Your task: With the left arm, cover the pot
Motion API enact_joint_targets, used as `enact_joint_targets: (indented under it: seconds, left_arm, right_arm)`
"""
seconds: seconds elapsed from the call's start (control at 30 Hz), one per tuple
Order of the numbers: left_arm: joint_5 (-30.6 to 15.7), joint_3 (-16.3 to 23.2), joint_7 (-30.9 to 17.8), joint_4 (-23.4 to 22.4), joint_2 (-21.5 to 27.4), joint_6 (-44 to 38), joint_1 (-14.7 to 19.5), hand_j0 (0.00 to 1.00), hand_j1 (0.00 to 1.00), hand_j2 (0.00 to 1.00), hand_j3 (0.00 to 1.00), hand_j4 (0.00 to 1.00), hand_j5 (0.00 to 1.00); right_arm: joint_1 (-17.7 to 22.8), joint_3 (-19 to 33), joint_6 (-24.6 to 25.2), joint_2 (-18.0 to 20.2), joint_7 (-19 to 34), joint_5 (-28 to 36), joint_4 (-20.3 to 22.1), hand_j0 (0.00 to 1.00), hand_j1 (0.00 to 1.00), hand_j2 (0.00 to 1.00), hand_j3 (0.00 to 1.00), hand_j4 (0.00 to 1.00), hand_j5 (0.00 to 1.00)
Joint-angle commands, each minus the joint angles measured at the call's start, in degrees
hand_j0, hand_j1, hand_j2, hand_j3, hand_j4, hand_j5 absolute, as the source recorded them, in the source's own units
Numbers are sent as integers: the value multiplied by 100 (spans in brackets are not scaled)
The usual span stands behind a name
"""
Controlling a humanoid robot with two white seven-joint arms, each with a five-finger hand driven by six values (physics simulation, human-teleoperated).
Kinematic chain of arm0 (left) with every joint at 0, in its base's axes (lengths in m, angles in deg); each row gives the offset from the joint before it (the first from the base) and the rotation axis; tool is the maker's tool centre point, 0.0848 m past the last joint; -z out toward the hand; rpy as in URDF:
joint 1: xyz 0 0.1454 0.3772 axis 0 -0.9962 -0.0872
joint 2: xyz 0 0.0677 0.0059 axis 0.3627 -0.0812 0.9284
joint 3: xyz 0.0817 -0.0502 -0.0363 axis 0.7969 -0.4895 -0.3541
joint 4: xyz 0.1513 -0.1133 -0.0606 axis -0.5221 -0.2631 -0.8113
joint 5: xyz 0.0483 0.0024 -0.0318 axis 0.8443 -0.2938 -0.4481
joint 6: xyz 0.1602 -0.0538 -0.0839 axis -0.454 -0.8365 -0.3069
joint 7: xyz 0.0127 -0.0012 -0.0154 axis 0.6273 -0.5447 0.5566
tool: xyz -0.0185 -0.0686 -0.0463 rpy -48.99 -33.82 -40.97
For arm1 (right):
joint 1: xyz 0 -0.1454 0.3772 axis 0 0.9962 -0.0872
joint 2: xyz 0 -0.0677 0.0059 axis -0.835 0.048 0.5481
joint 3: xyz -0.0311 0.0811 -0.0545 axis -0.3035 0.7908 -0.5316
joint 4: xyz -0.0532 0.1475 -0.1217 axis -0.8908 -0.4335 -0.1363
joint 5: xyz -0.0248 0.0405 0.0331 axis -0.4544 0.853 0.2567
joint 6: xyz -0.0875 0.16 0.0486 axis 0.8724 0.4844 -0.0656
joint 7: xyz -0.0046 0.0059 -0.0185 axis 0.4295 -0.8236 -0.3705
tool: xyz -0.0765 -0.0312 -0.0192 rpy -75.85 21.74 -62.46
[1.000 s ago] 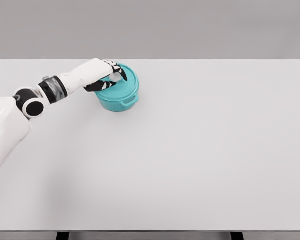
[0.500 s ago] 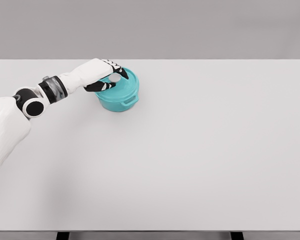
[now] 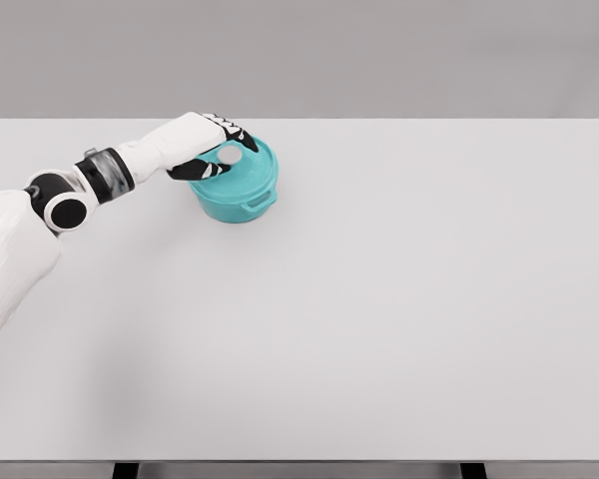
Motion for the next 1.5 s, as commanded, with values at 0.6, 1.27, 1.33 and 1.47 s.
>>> enact_joint_targets:
  seconds: [0.6,1.27,1.33,1.47]
  left_arm:
    - [-65,-61,7,20,65,-6,-53,68,68,68,68,68,68]
    - [-109,-88,7,99,320,-6,-53,68,68,68,68,68,68]
    - [-118,-97,7,125,337,-6,-44,68,68,68,68,68,68]
    - [-127,-193,7,486,759,-6,-79,68,68,68,68,68,68]
  right_arm:
    - [0,0,0,0,1,0,1,100,100,100,100,100,100]
    - [0,0,0,0,1,0,0,100,100,100,100,100,100]
    - [0,0,0,0,1,0,-8,100,100,100,100,100,100]
    - [0,0,0,0,1,0,1,100,100,100,100,100,100]
